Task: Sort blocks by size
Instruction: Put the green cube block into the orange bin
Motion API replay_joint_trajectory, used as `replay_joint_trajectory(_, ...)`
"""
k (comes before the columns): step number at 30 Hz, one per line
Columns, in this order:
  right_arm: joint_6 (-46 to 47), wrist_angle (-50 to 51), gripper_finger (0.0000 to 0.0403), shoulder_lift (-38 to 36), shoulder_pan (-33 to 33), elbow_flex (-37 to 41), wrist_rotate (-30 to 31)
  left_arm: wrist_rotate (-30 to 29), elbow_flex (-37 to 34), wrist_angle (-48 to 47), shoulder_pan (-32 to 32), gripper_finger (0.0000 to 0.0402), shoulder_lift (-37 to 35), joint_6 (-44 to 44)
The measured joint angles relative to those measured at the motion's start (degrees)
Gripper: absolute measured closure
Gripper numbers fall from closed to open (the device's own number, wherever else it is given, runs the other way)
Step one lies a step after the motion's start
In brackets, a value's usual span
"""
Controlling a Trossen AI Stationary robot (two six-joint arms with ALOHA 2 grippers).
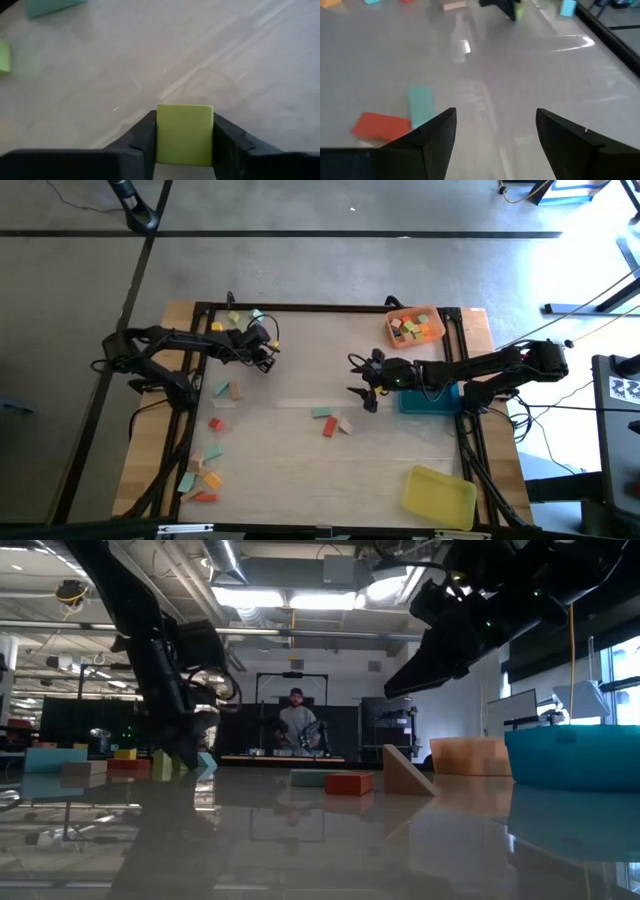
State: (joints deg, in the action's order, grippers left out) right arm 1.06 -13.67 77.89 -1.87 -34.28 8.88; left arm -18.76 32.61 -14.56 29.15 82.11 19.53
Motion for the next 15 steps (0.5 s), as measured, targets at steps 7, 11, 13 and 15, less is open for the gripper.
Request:
replay_joint_trajectory(7, 0.1, -2.3, 0.0134, 0.0, 0.0, 0.0, -0.7, 0.3, 0.0, 6.6, -9.4, 0.0286, -8.5, 0.4)
replay_joint_trajectory(11, 0.2, -6.8, 0.0134, 0.0, 0.0, 0.0, -4.5, 4.1, 0.1, 17.0, -15.6, 0.0267, -13.3, -2.7)
replay_joint_trajectory(13, -0.6, -10.7, 0.0134, 0.0, 0.0, 0.0, -4.5, 6.2, 0.1, 22.7, -18.2, 0.0256, -14.5, -4.1)
replay_joint_trajectory(15, -3.1, -14.8, 0.0134, 0.0, 0.4, 0.0, -4.5, 7.9, 0.1, 28.3, -20.5, 0.0254, -14.8, -5.1)
